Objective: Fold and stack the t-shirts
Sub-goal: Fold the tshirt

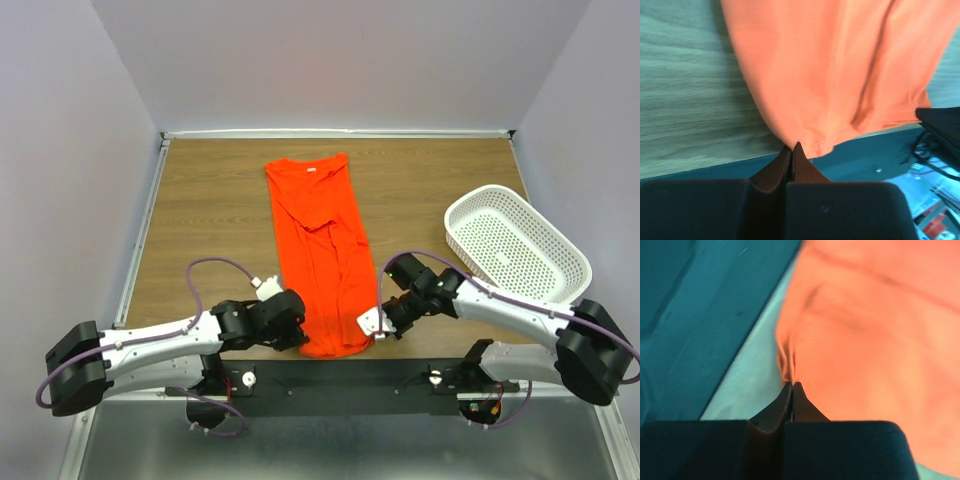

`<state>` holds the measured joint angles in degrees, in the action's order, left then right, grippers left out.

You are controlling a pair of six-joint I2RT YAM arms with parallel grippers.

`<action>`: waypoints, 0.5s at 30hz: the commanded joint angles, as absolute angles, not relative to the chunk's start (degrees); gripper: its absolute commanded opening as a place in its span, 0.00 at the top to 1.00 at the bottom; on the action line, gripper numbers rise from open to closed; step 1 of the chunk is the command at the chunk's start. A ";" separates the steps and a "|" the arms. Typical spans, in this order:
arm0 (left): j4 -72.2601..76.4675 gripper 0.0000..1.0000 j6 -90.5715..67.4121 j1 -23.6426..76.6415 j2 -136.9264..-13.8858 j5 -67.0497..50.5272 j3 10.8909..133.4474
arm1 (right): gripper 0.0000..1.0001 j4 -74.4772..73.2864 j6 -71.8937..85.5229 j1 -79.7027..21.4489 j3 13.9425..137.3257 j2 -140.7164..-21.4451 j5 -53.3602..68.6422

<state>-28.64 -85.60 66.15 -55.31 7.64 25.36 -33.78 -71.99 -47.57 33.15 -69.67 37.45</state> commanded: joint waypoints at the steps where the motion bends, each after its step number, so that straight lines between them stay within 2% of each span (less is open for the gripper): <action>1: -29.53 1.00 -83.94 63.11 -51.16 7.56 26.63 | 0.99 -31.91 -64.35 -46.15 38.74 -66.01 38.93; 7: -27.17 1.00 -74.82 50.31 -47.72 6.77 29.87 | 0.99 -27.52 -57.23 -40.17 43.50 -68.28 39.38; 15: -16.45 1.00 -60.13 31.39 -61.42 0.35 38.84 | 0.99 -22.68 -53.53 -32.61 54.30 -79.97 35.69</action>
<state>-23.03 -69.87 37.50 -56.03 3.62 34.39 -26.44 -56.60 -34.61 49.52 -76.18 37.52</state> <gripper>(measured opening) 0.009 0.011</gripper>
